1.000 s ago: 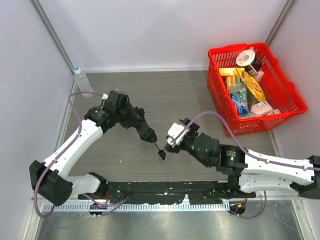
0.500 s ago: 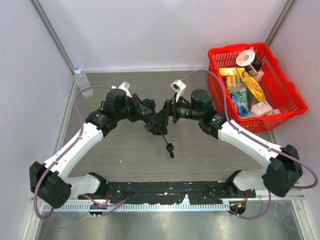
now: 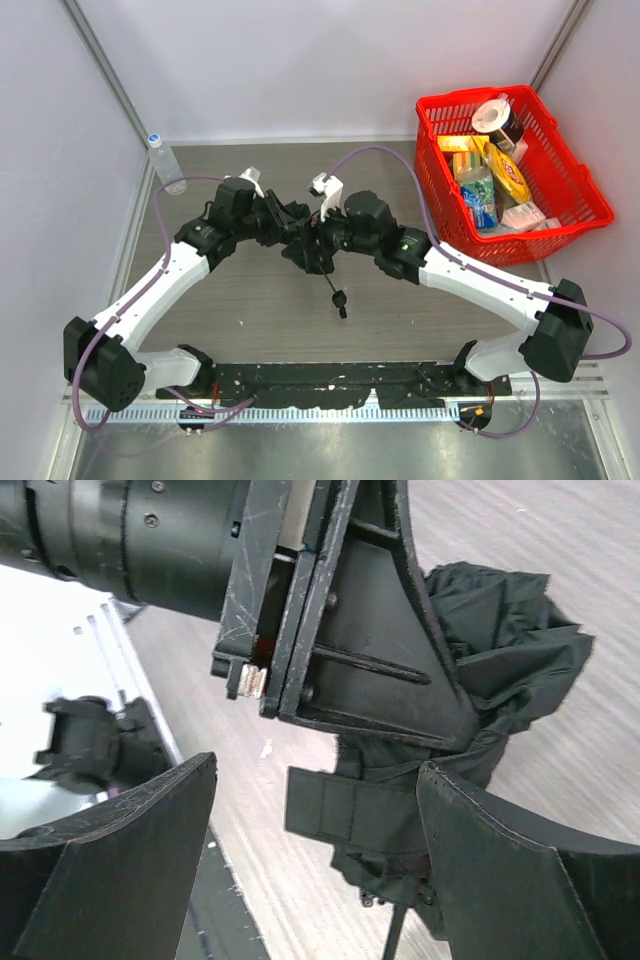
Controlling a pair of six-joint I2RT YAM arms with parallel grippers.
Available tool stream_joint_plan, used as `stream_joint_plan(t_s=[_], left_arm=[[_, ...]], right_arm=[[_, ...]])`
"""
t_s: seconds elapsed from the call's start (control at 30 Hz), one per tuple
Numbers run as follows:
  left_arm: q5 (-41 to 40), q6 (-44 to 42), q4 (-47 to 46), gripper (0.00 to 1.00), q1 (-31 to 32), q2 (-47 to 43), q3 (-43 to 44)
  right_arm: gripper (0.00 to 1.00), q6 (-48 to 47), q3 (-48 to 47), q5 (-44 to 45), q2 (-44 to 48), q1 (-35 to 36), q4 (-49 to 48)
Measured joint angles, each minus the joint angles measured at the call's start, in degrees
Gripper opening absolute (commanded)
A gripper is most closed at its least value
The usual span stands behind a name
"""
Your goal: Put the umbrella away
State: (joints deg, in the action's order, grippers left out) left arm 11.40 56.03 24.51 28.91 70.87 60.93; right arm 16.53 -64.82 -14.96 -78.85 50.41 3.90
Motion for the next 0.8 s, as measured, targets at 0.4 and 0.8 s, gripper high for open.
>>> stream_joint_plan(t_s=[0.4, 0.8], left_arm=[[0.70, 1.88, 1.07, 0.00, 0.00, 0.00, 0.76], [0.44, 2.05, 1.68, 0.00, -0.17, 0.35, 1.03]], right_arm=[[0.86, -4.87, -1.51, 14.51, -1.03, 2.19, 8.50], [0.74, -5.20, -2.36, 14.99, -5.14, 2.62, 8.26]])
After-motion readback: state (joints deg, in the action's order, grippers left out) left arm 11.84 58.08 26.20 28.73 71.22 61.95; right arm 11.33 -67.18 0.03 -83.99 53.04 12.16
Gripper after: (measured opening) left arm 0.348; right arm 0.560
